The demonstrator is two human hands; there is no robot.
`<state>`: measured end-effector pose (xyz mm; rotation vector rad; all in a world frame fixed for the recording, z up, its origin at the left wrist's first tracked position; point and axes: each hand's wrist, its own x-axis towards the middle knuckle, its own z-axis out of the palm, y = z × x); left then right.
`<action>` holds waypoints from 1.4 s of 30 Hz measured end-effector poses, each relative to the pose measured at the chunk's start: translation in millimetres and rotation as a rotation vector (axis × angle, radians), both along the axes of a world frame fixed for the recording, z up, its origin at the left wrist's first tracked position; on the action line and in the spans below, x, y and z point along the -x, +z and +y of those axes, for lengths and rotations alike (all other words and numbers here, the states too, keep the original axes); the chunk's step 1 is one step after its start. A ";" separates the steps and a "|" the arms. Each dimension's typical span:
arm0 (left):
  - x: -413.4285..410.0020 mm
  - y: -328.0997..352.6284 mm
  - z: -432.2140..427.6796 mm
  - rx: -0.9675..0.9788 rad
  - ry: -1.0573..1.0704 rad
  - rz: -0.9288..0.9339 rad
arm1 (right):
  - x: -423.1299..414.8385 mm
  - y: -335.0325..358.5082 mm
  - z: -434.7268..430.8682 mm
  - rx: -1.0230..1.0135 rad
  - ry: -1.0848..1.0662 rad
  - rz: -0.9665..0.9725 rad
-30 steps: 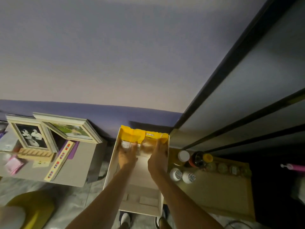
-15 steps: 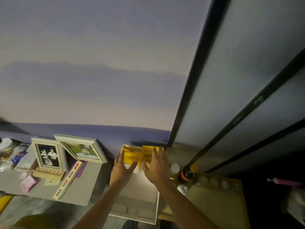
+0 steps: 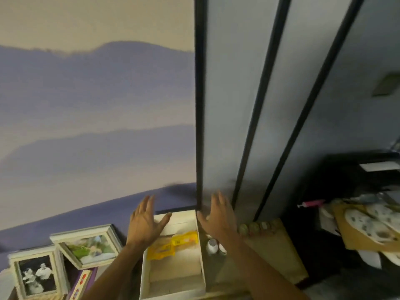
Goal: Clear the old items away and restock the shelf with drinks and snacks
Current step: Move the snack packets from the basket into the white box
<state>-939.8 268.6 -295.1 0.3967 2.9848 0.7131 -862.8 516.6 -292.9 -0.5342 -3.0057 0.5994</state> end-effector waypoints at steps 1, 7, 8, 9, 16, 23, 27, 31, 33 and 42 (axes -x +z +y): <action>-3.9 5.9 3.6 -0.003 -0.036 0.017 | -12.7 6.2 0.7 -0.001 -0.038 0.004; -48.4 34.7 47.3 -0.043 -0.271 0.099 | -104.6 35.2 9.4 0.014 -0.332 0.027; -58.7 39.5 56.9 -0.050 -0.307 0.111 | -122.6 40.1 13.0 0.032 -0.379 0.037; -70.1 45.2 66.7 -0.061 -0.342 0.122 | -141.7 44.9 17.3 0.049 -0.423 0.045; -162.0 58.8 153.2 -0.070 -0.555 0.135 | -293.4 82.5 61.1 -0.038 -0.694 0.062; -304.1 80.3 258.9 -0.132 -0.747 0.107 | -466.2 92.2 104.3 -0.093 -0.940 0.080; -386.9 72.2 313.8 -0.129 -0.843 0.132 | -562.9 87.0 130.5 -0.087 -1.073 0.115; -459.3 64.0 356.8 -0.134 -0.906 0.118 | -637.5 72.6 156.6 -0.060 -1.160 0.090; -485.8 59.1 372.5 -0.114 -0.925 0.104 | -662.7 62.2 166.7 -0.048 -1.198 0.087; -539.2 8.3 460.1 -0.016 -1.019 0.054 | -724.9 -3.1 239.6 -0.027 -1.241 0.000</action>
